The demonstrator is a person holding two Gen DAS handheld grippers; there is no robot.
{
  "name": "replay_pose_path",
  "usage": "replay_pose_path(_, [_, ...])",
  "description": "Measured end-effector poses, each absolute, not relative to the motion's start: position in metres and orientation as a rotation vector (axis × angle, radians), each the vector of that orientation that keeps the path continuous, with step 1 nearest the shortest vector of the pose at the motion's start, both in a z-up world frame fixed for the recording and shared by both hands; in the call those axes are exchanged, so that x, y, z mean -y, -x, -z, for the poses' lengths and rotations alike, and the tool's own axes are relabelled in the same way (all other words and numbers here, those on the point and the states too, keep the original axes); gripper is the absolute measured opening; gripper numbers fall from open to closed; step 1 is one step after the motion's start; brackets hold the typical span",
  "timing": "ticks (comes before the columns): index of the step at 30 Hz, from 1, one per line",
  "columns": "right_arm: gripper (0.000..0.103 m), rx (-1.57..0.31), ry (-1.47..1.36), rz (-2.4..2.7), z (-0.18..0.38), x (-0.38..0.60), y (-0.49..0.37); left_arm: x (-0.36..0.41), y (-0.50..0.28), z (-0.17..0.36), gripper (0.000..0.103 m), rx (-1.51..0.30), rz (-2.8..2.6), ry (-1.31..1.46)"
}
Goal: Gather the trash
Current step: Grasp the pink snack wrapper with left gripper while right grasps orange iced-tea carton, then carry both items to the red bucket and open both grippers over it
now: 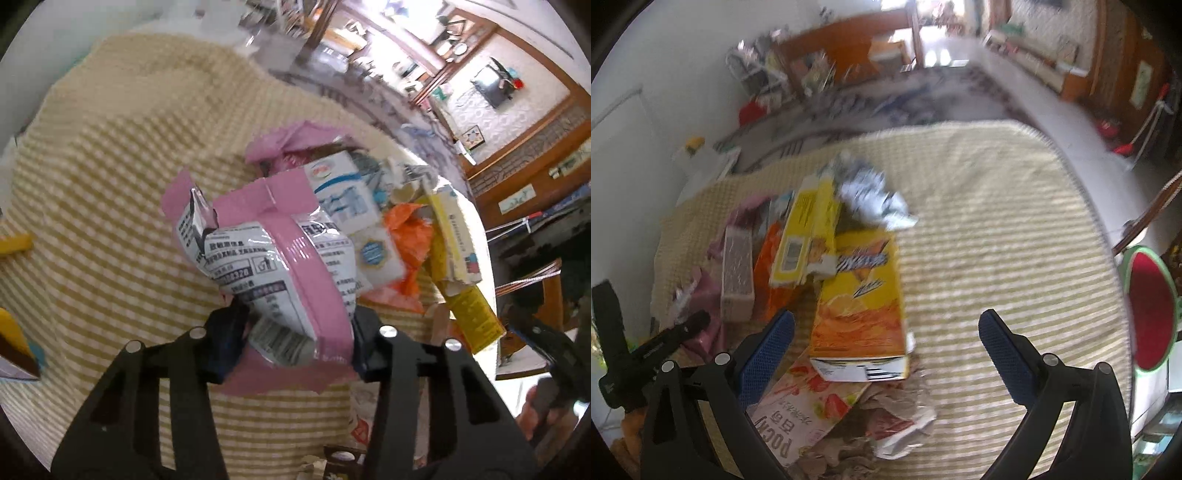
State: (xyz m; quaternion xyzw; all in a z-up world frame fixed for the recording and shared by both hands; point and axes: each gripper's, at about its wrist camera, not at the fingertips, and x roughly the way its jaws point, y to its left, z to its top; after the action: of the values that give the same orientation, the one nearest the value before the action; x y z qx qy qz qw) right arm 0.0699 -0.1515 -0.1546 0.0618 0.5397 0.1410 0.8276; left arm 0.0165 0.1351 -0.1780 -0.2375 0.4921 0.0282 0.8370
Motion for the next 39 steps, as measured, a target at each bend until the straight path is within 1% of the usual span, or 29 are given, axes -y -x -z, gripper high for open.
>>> replay_pose_path(3, [0.096,-1.189,-0.13,-0.322,0.164,0.144,-0.074,-0.13,-0.01,0.161,0.046,-0.998,-0.049,0.447])
replay_pose_path(4, [0.093,-1.199,-0.123,-0.317,0.167,0.143,-0.075,-0.129,-0.01,0.158,0.046,-0.988,-0.046,0.434])
replay_pose_path(5, [0.089,-1.206,-0.118,-0.313,0.168,0.143,-0.076,-0.127,-0.009,0.152,0.046,-0.972,-0.043,0.415])
replay_pose_path(7, [0.075,-1.233,-0.12,-0.309,0.174,0.146,-0.078,-0.122,-0.009,0.142,0.046,-0.946,-0.03,0.39])
replay_pose_path(8, [0.07,-1.245,-0.13,-0.314,0.177,0.148,-0.079,-0.121,-0.009,0.139,0.046,-0.939,-0.022,0.384])
replay_pose_path(9, [0.061,-1.25,-0.134,-0.318,0.179,0.149,-0.079,-0.119,-0.01,0.136,0.046,-0.933,-0.011,0.38])
replay_pose_path(12, [0.06,-1.23,-0.135,-0.33,0.175,0.153,-0.072,-0.108,-0.016,0.131,0.046,-0.919,0.018,0.365])
replay_pose_path(18, [0.059,-1.13,-0.157,-0.336,0.145,0.171,-0.045,-0.074,-0.023,0.116,0.046,-0.889,0.103,0.307])
replay_pose_path(25, [0.06,-1.006,-0.251,-0.241,0.114,0.237,-0.016,-0.006,-0.037,0.095,0.046,-0.864,0.25,0.243])
replay_pose_path(30, [0.06,-0.934,-0.32,-0.138,0.103,0.312,-0.011,0.074,-0.045,0.088,0.046,-0.867,0.373,0.185])
replay_pose_path(35, [0.06,-0.934,-0.383,-0.023,0.108,0.399,-0.007,0.167,-0.056,0.091,0.046,-0.9,0.518,0.157])
replay_pose_path(39, [0.06,-0.957,-0.463,0.087,0.126,0.478,-0.004,0.248,-0.07,0.105,0.046,-0.938,0.623,0.14])
